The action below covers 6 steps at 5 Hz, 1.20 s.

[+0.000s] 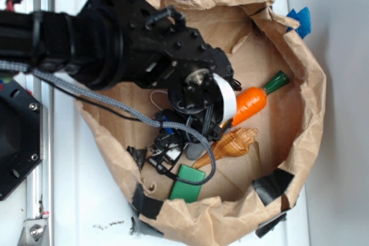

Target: Grab the gray animal.

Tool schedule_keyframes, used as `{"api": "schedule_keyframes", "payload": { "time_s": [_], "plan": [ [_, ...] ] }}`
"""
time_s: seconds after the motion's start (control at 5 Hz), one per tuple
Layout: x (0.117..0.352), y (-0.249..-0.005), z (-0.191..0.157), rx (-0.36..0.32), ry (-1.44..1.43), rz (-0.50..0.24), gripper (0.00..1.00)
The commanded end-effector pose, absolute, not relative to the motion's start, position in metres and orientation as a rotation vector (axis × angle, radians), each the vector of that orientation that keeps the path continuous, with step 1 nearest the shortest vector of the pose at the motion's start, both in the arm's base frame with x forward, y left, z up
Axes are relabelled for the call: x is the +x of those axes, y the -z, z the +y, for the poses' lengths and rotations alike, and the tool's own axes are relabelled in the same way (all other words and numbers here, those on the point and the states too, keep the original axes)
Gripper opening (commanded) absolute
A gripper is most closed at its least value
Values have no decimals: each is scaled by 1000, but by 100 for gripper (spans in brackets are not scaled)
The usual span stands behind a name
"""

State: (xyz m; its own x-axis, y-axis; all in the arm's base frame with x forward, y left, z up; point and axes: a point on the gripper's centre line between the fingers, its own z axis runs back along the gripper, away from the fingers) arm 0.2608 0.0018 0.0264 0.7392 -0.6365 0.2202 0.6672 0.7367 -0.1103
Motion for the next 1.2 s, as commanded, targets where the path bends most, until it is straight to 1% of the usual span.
{"api": "schedule_keyframes", "payload": {
  "time_s": [0.0, 0.2, 0.4, 0.6, 0.8, 1.0],
  "plan": [
    [259, -49, -1, -147, 703, -210, 0],
    [260, -85, 4, -102, 581, -232, 0],
    [261, -128, 12, -131, 377, -287, 0],
    [265, -162, 25, -107, 154, -282, 0],
    [257, -184, 32, -53, -14, -286, 0],
    [253, -193, 29, -2, -51, -250, 0]
  ]
}}
